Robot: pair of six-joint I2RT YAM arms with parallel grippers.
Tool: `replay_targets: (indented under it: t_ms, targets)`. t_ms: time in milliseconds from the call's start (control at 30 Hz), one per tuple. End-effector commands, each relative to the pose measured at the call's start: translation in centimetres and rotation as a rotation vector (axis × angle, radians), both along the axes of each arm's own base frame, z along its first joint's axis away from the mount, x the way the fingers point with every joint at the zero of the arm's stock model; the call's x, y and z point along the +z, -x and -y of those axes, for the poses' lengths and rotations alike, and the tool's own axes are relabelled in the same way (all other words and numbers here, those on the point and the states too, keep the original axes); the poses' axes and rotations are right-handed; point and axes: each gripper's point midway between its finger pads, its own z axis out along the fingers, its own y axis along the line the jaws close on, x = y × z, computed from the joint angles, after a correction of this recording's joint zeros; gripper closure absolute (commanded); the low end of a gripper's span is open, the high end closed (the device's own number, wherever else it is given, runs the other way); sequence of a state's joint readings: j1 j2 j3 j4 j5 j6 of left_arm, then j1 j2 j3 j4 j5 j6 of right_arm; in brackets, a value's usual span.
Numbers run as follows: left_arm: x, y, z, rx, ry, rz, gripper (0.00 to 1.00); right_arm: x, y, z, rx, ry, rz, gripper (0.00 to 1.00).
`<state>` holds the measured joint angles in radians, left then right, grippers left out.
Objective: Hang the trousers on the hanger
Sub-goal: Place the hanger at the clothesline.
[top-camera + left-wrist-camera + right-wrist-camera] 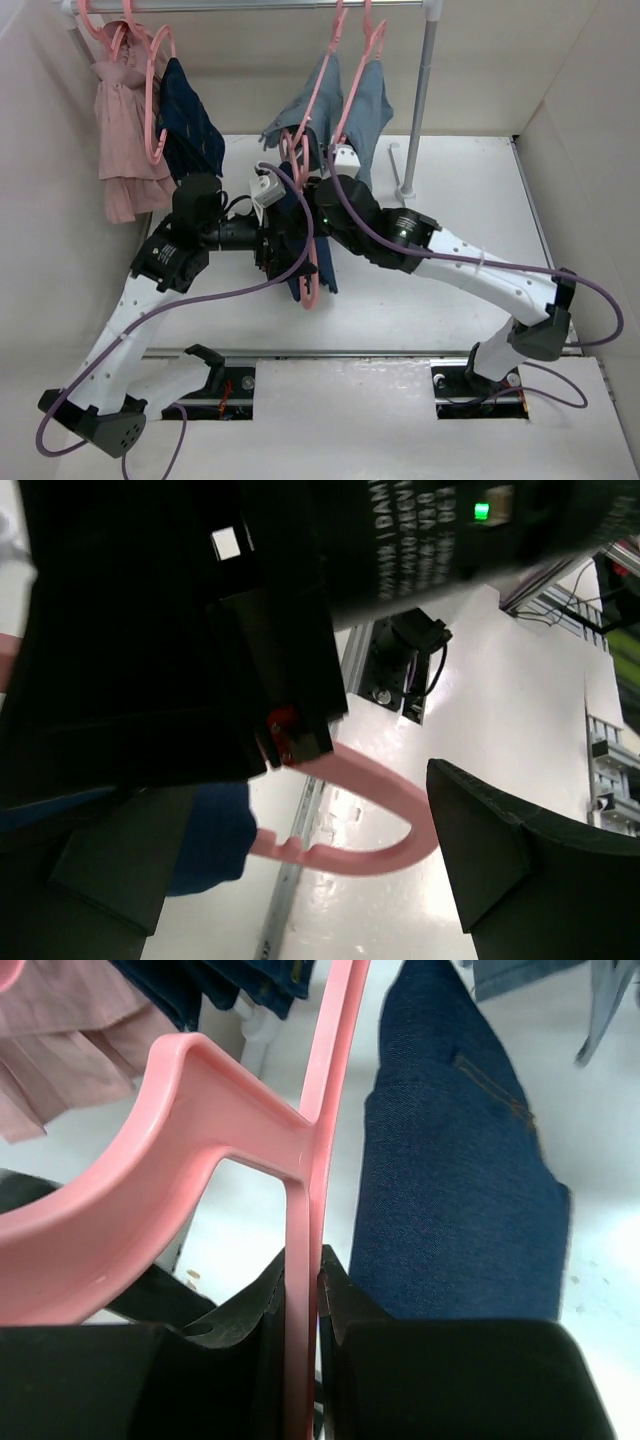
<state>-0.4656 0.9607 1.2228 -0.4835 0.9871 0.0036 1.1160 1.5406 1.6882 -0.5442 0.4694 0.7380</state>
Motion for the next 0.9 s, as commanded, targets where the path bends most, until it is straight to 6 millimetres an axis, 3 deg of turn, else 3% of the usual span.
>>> replay_targets:
  t_ms: [0,67,100,200,333,400,533,567,600,700,733,767,800,867]
  targets:
    - [-0.2,-0.1,-0.1,0.039,-0.006,-0.029,0.0,9.9,-1.1,-1.5,-0.046,-0.272,0.15,1.0]
    - [-0.6,-0.8,-0.3,0.088,-0.025,-0.029,0.0,9.0,-1.8,-2.3,-0.064,-0.256,0.148,1.0]
    - [-1.6,-1.2,-0.6,0.117,-0.058,-0.064,0.0,9.8,-1.8,-2.3,-0.064,-0.278,0.158,1.0]
    - [-3.2,-1.9,-1.2,0.168,-0.118,-0.068,0.0,9.9,-2.3,-2.5,-0.084,-0.289,0.168,1.0]
    - [-4.1,-2.3,-1.0,0.187,-0.113,-0.104,0.0,10.3,-2.6,-2.8,-0.095,-0.314,0.18,1.0]
    - [-4.4,-2.8,-1.1,0.217,-0.119,-0.108,0.05,9.4,-2.7,-3.6,-0.085,-0.305,0.164,1.0]
    - [-5.8,-2.8,-1.2,0.231,-0.138,-0.157,0.33,9.7,-2.6,-3.9,-0.081,-0.338,0.15,1.0]
    - [-6.0,-2.7,-1.1,0.226,-0.133,-0.172,0.46,9.4,-2.6,-4.0,-0.084,-0.348,0.143,1.0]
    - [-6.4,-2.6,-1.1,0.228,-0.136,-0.188,0.53,8.8,-2.6,-4.1,-0.087,-0.349,0.128,1.0]
    - [-6.2,-2.7,-1.3,0.237,-0.13,-0.181,0.73,7.5,-2.8,-4.3,-0.105,-0.353,0.104,1.0]
    - [-6.2,-2.7,-1.3,0.237,-0.13,-0.181,0.87,7.6,-2.7,-4.2,-0.106,-0.365,0.101,1.0]
    - [-5.7,-2.7,-1.5,0.247,-0.124,-0.164,0.94,7.8,-2.6,-3.9,-0.108,-0.382,0.098,1.0]
    - [-5.7,-2.9,-1.5,0.257,-0.127,-0.162,1.0,7.4,-2.6,-4.0,-0.109,-0.374,0.095,1.0]
    - [-5.6,-2.8,-2.0,0.274,-0.142,-0.149,1.0,7.3,-2.5,-4.1,-0.1,-0.374,0.092,1.0]
